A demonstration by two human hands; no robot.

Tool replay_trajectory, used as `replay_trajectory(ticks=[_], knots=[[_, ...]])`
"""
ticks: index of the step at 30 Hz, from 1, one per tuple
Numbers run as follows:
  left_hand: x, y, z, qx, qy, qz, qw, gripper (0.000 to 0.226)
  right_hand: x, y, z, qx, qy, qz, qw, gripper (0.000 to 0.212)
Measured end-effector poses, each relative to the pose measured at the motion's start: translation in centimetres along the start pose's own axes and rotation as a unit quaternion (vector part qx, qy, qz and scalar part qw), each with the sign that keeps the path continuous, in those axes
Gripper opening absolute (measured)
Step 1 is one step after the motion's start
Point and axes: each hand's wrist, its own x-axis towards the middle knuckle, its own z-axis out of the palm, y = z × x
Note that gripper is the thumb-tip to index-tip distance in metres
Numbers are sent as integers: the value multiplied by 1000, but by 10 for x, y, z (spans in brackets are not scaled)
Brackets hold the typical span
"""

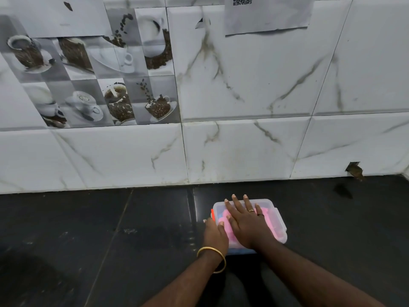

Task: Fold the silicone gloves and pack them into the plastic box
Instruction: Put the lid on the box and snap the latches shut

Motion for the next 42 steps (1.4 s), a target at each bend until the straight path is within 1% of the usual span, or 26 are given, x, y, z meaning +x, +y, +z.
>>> replay_trajectory(ticks=[2,6,7,8,9,10,12,13,14,15,16,17,18,20,21,22,24,25,26,27,28,31,33,37,40,42], knots=[[-2,-1,1,27,7,20,999,43,1,-2,2,-4,0,0,1000,56],[4,-6,-2,73,-10,34,997,49,4,-4,7,4,6,1,1000,57],[5,-7,-2,99,-12,31,995,52,4,-4,8,4,7,-1,1000,57],[5,-7,-2,152,-8,27,988,56,4,-3,8,3,5,-2,1000,57],[5,-6,-2,227,3,26,974,59,4,-3,8,6,4,-6,1000,57],[4,-3,-2,306,16,36,951,60,4,-1,7,14,2,-9,1000,57],[4,5,-4,430,28,100,897,62,5,2,5,71,3,-17,997,56],[5,11,-3,467,16,148,872,64,4,5,2,137,14,-17,990,55],[7,17,-1,489,-10,195,850,66,3,7,-3,227,42,-10,973,53],[10,25,2,493,-43,230,838,67,0,10,-8,318,82,7,945,50],[13,35,5,492,-80,249,831,70,-3,15,-15,383,130,35,914,46],[17,46,9,491,-118,255,825,75,-6,22,-21,405,180,67,894,43],[18,58,14,493,-158,249,818,84,-10,32,-25,399,219,102,885,40],[18,80,24,500,-226,205,811,111,-19,54,-30,404,246,182,862,39],[18,87,28,502,-249,178,809,122,-24,64,-29,430,232,228,842,43],[19,94,33,508,-264,160,805,129,-29,75,-29,472,199,276,813,50],[21,100,37,532,-274,146,788,132,-38,86,-22,587,83,344,728,65],[22,104,40,545,-275,147,778,130,-43,92,-19,628,10,353,693,68],[23,107,43,555,-278,148,770,128,-48,96,-17,649,-59,349,673,68],[24,109,44,558,-281,149,766,125,-51,99,-14,661,-109,340,660,68],[24,111,46,559,-284,146,765,123,-52,103,-10,667,-134,332,654,68],[28,113,51,570,-284,123,761,122,-52,112,-1,675,-144,322,648,66],[29,113,53,579,-282,116,756,122,-51,116,-3,681,-141,321,643,59],[31,112,55,576,-275,109,762,122,-48,121,-12,698,-115,310,634,41],[32,111,57,571,-274,96,768,122,-44,120,-19,694,-84,289,653,36],[33,111,57,563,-271,89,776,124,-42,117,-22,674,-71,271,684,32]])
